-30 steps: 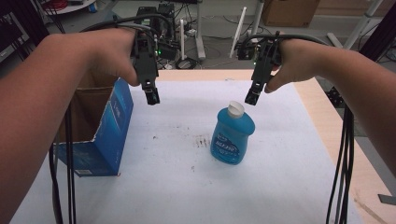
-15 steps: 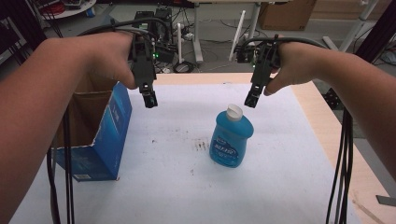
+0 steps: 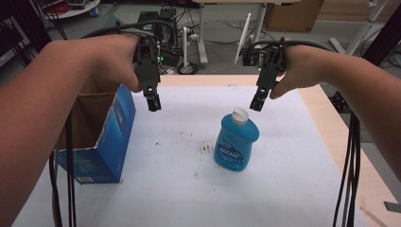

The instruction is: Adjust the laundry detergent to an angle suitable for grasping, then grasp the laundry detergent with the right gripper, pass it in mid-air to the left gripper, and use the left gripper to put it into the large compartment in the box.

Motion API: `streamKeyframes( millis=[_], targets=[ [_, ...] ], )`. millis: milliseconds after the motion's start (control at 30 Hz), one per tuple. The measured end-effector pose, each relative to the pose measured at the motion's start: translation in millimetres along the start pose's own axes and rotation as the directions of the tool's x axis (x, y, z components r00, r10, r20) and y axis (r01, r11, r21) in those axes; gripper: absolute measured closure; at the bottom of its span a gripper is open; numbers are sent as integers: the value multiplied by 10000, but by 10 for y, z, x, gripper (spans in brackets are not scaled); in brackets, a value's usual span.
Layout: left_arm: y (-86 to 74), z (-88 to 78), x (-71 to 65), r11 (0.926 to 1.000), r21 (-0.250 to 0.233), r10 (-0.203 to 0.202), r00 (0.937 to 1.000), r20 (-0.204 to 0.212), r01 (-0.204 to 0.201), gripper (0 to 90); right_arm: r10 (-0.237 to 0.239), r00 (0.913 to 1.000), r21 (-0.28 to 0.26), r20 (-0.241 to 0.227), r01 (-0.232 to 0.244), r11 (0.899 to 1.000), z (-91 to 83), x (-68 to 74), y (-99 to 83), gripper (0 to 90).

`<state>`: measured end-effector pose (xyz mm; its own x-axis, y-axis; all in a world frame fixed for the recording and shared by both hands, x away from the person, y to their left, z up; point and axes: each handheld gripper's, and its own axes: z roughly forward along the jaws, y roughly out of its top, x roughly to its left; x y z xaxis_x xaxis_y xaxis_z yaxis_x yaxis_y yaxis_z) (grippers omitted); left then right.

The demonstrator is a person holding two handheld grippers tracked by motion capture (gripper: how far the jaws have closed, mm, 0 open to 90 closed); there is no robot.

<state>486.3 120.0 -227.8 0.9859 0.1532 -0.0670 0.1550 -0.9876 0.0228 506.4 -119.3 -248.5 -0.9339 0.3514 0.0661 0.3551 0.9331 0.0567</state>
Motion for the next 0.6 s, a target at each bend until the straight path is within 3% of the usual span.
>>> streamKeyframes(
  millis=[367,533,600],
  targets=[
    [5,-12,-24,10000,20,-49,10000,-72,50,17,4,9999,37,137,-5,10000,-25,13,-87,21],
    [-13,-14,-23,10000,8,-87,9999,-96,87,17,72,9996,-157,258,-68,9999,-53,43,-228,22],
    [-19,-28,-31,10000,-21,-67,9999,-106,67,17,120,9997,-464,226,-110,9989,-51,100,-370,22]
  ],
)
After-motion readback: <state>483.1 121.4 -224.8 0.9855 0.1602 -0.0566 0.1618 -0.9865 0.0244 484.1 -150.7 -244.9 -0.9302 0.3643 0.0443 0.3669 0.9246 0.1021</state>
